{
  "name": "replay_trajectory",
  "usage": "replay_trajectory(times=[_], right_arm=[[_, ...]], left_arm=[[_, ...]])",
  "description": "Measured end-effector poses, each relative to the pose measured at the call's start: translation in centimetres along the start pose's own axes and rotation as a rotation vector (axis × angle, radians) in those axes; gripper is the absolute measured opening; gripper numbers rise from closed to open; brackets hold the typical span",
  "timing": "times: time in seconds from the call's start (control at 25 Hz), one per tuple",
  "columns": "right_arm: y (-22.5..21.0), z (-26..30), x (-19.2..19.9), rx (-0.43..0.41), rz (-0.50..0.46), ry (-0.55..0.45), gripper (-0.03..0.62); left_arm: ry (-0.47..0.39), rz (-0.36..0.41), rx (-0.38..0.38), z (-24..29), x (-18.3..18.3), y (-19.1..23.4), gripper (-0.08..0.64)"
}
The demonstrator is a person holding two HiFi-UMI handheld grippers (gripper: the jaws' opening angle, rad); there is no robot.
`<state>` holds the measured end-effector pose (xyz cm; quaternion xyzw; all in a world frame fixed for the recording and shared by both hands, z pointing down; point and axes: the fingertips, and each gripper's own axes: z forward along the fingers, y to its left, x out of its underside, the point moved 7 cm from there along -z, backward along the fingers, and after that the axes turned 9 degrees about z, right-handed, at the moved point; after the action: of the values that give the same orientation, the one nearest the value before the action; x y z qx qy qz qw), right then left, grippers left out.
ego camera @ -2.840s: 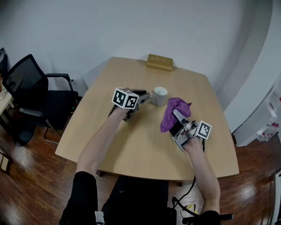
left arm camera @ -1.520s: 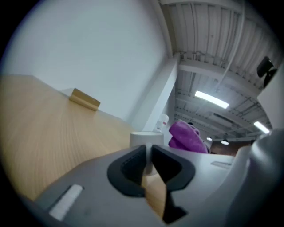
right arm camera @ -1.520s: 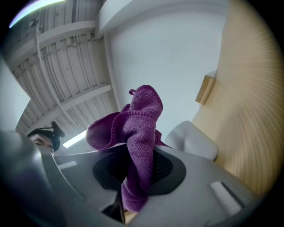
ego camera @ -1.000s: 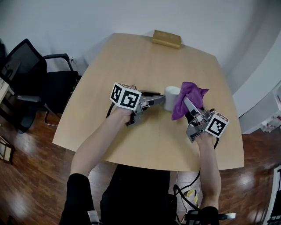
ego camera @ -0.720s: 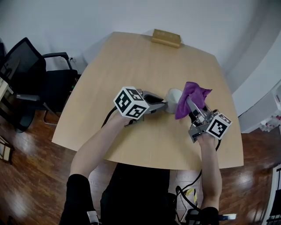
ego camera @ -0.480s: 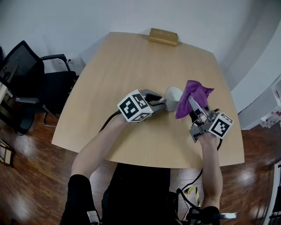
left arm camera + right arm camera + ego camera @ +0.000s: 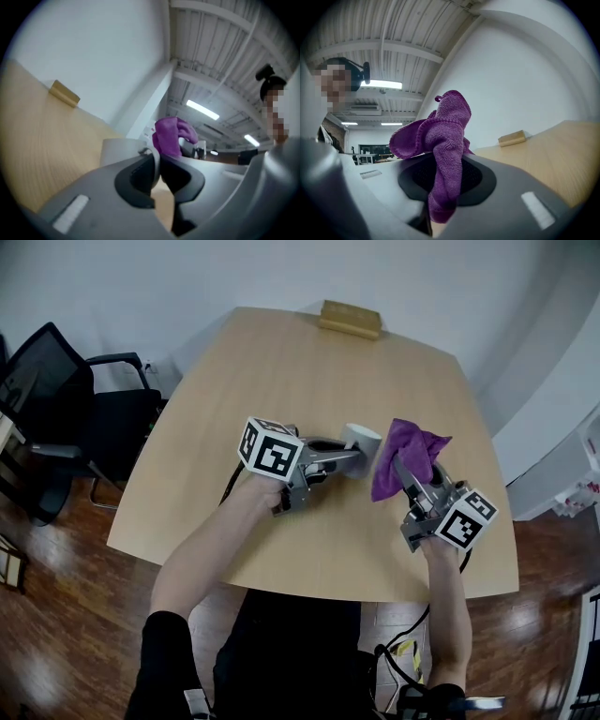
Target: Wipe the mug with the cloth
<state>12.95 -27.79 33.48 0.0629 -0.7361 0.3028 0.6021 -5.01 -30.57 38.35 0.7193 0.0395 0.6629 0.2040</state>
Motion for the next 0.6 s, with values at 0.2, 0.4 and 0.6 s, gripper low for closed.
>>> replay_trajectory(times=[0.2,0.4,0.6], right_arm=[[2.1,2.0,-0.7,0.050,-0.180,0.044,0.076],[3.2,4.6,-1.0,0.107,-0.271,0.045,0.075],[4.2,3.5,1.2,0.095,-0.205,0.019,0.069]], left_arm=[[-0.092,-0.043,0.072,-0.6,-0.7,-0.9,0.041],[-0.170,0.015,0.153,-0.8,-2.3,-3.2,0.041],[-0.186,0.090,0.143,-1.0,-1.9,-4.1,0.040]])
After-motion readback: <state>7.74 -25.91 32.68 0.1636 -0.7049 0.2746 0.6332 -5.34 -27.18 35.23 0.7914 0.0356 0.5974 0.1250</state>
